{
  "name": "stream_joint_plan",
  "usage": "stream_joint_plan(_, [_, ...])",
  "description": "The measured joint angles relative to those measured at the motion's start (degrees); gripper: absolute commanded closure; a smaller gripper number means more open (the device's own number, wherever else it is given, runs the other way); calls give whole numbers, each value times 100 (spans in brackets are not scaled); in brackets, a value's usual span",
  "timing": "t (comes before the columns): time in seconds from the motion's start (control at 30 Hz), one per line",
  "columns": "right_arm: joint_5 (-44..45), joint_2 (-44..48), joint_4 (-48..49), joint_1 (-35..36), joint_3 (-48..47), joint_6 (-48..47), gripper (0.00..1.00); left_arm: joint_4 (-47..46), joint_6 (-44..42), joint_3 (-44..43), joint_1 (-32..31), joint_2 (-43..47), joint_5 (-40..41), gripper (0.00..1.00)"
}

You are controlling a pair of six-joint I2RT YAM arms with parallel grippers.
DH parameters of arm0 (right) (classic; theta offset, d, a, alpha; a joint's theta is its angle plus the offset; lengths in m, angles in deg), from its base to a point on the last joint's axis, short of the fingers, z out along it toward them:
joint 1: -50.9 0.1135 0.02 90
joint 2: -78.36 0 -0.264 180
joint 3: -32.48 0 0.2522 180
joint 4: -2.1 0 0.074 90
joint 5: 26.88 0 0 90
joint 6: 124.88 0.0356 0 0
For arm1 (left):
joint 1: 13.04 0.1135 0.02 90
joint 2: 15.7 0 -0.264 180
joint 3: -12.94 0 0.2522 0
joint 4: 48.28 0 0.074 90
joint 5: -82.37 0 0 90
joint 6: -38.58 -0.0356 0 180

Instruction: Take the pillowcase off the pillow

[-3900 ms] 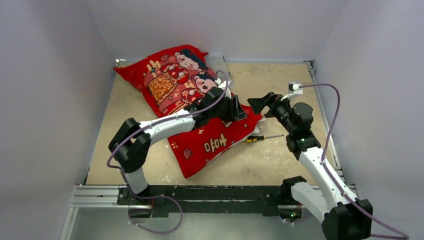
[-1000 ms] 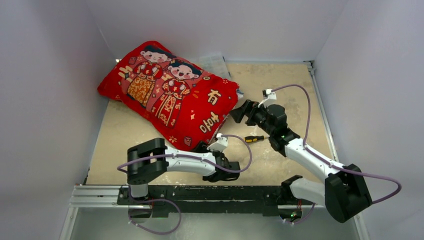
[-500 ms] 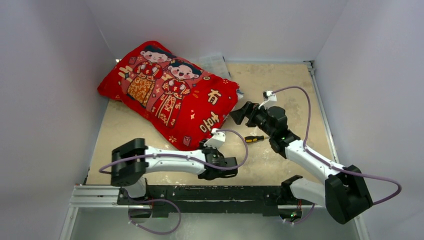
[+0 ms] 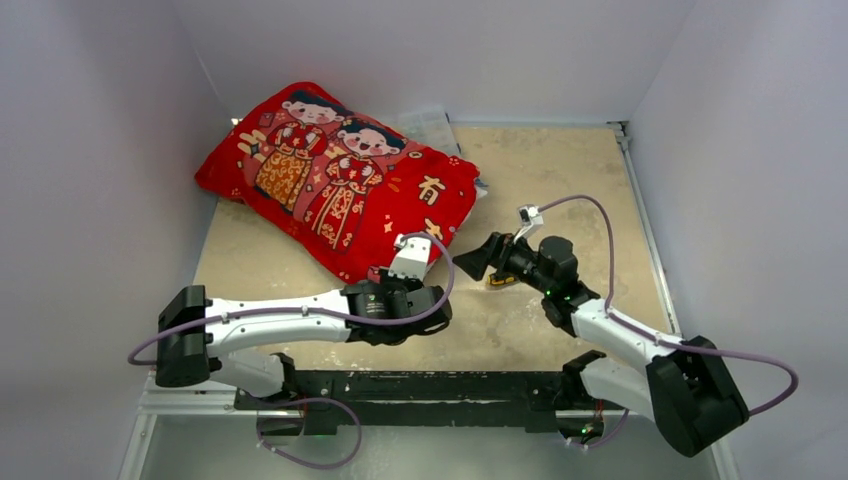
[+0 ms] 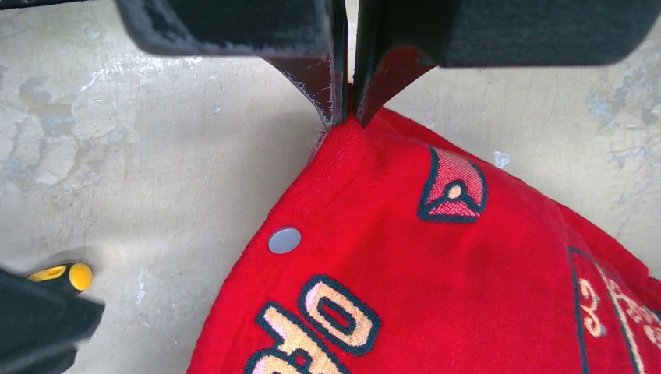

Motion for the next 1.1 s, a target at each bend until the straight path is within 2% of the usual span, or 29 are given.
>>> stream_joint_plan(0.27, [-1062,-503,1506,76,643,549,10,-385,-83,243,22,192,-214,100])
stream_joint_plan(0.6, [-1390,-2205,3412,426,619,1088,14,-562,-76,330,24,476,-243,100])
stream_joint_plan(0.77, [-1683,-3235,4358,592,409,1484,9,-704,-74,437,24,516,-258,100])
stream_joint_plan(1.1, [-1657,-4144,4994,866,-313,1803,2,-970,-76,697,24,721,-413,100])
